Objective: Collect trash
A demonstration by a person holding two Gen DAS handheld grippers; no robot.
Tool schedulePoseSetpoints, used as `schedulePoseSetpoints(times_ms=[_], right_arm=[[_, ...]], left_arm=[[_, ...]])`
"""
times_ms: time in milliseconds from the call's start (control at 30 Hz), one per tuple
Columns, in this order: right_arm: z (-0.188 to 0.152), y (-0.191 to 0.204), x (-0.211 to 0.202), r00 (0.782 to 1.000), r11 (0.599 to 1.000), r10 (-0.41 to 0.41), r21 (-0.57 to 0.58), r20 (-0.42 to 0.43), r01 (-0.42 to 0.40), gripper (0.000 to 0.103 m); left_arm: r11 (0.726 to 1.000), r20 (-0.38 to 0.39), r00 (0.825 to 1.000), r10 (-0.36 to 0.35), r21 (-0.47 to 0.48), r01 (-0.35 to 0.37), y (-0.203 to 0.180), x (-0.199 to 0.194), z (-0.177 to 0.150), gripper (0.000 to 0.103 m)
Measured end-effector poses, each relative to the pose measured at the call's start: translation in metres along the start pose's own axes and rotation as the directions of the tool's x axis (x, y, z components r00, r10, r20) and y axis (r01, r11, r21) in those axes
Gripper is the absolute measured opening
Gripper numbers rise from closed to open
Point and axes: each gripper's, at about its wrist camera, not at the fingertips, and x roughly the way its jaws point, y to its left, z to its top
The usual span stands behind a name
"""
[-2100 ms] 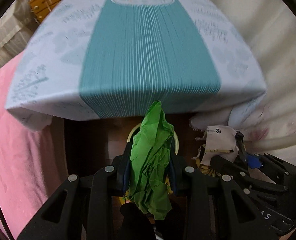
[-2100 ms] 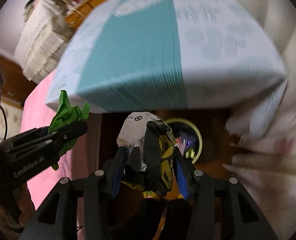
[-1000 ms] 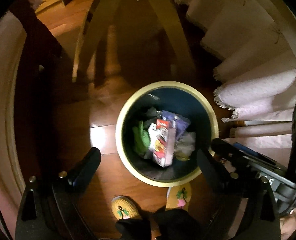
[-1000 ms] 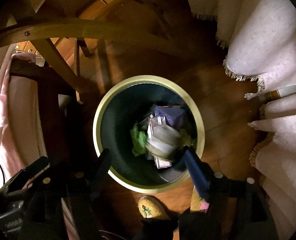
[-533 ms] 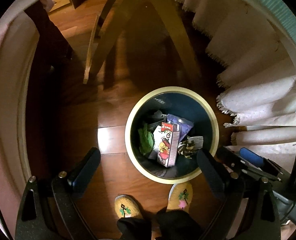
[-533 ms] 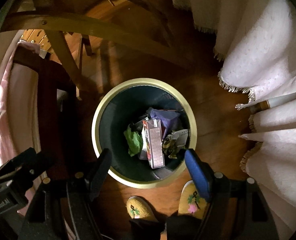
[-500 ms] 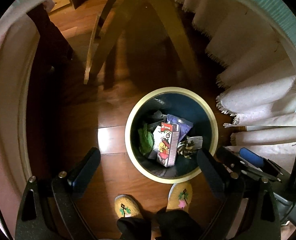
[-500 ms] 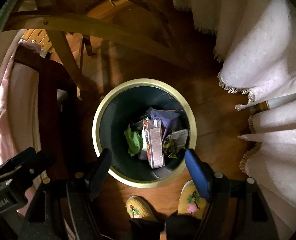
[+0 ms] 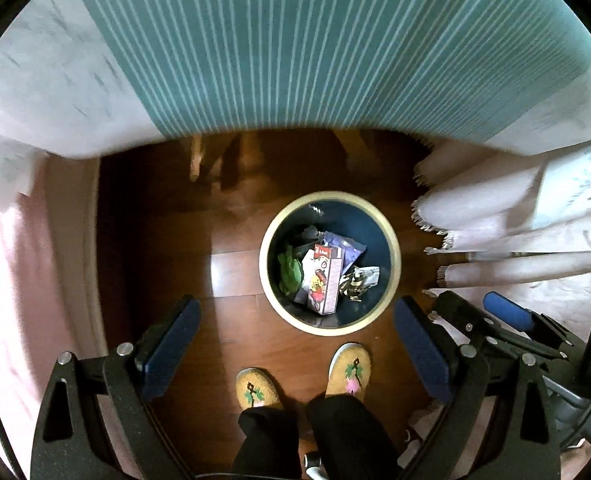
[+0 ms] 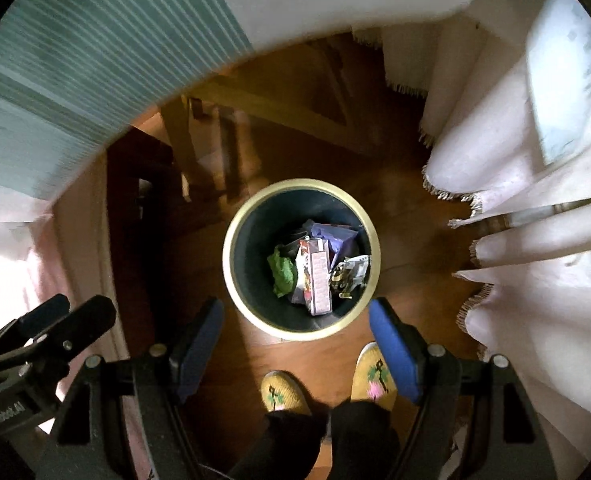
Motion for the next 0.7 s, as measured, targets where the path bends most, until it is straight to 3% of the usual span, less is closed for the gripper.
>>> schedulePoseSetpoints(times_ms=[400, 700], right_arm=[[0.006, 0.047, -0.124, 0.999, 0.995, -0.011, -0.094, 0.04, 0.015, 0.076], [0.015, 0.08, -0.208, 0.991, 0.989, -0.019, -0.143, 0.135, 0.038, 0.076]], left_arm=[[1.0, 0.073, 0.997, -0.02, 0.022, 0.019, -0.001, -0.139, 0.014, 0.096], [1.0, 0.201, 0.979, 0.006, 0.023, -0.011, 0.004, -0.231, 0.024, 0.096]])
